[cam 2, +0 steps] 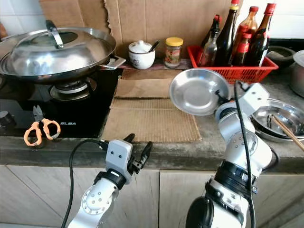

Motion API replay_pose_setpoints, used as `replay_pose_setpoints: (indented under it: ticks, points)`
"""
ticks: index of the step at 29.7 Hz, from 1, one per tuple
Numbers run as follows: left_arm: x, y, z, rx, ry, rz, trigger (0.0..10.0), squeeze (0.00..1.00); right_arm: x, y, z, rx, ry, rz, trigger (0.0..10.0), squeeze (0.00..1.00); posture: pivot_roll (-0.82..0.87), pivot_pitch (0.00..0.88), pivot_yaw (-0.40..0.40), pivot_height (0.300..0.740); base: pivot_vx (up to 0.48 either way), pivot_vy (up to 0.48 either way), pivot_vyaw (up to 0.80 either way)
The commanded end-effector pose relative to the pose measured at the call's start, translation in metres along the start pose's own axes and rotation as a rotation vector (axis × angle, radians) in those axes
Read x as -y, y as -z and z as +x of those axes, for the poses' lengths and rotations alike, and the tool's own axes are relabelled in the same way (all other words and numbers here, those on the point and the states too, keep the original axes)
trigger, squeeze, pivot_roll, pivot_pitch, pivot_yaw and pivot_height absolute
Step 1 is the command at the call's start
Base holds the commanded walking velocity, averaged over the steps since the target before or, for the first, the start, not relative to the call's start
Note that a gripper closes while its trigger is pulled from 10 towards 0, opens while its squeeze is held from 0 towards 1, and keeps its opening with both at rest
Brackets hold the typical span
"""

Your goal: Kitchen organization

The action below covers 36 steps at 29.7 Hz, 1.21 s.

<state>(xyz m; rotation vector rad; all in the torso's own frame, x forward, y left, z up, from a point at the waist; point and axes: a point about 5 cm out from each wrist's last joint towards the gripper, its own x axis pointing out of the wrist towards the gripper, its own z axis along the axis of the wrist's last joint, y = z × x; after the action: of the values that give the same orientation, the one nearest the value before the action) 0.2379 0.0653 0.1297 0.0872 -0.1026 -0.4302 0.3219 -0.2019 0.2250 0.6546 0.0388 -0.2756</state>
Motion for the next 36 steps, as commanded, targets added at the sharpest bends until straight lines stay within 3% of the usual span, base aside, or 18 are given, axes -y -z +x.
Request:
replay_pose_setpoints:
  ticks: [1, 3, 4, 7, 10, 20, 36]
  points:
    - [-0.001, -0.002, 0.0, 0.009, -0.002, 0.007, 10.0, 0.0, -0.025, 0.043, -0.022, -0.037, -0.105, -0.007, 0.0, 0.0, 0.1, 0.0, -0.042, 0.74, 0.0, 0.0, 0.0]
    - [-0.001, -0.003, 0.0, 0.011, -0.001, 0.009, 10.0, 0.0, -0.035, 0.034, -0.038, 0.095, -0.207, -0.224, 0.0, 0.0, 0.1, 0.0, -0.041, 0.74, 0.0, 0.0, 0.0]
    - [0.0, -0.004, 0.0, 0.017, 0.003, 0.003, 10.0, 0.0, -0.042, 0.033, -0.053, 0.2, -0.273, -0.405, 0.0, 0.0, 0.1, 0.0, -0.037, 0.74, 0.0, 0.0, 0.0]
    - [0.002, -0.006, 0.0, 0.025, 0.007, -0.008, 10.0, 0.0, -0.04, 0.039, -0.065, 0.241, -0.307, -0.481, 0.0, 0.0, 0.09, 0.0, -0.037, 0.74, 0.0, 0.0, 0.0]
    - [0.003, -0.007, 0.0, 0.032, 0.014, -0.01, 10.0, 0.0, -0.034, 0.04, -0.069, 0.243, -0.287, -0.478, 0.0, 0.0, 0.1, 0.0, -0.037, 0.74, 0.0, 0.0, 0.0]
    - [0.003, -0.008, 0.001, 0.038, 0.033, 0.001, 10.0, 0.0, -0.039, 0.033, -0.078, 0.394, -0.293, -0.554, 0.0, 0.0, 0.1, 0.0, -0.029, 0.74, 0.0, 0.0, 0.0]
    - [0.004, -0.006, 0.0, 0.031, 0.047, 0.012, 10.0, 0.0, -0.032, 0.037, -0.075, 0.392, -0.277, -0.603, 0.0, 0.0, 0.09, 0.0, -0.023, 0.74, -0.204, 0.0, 0.0]
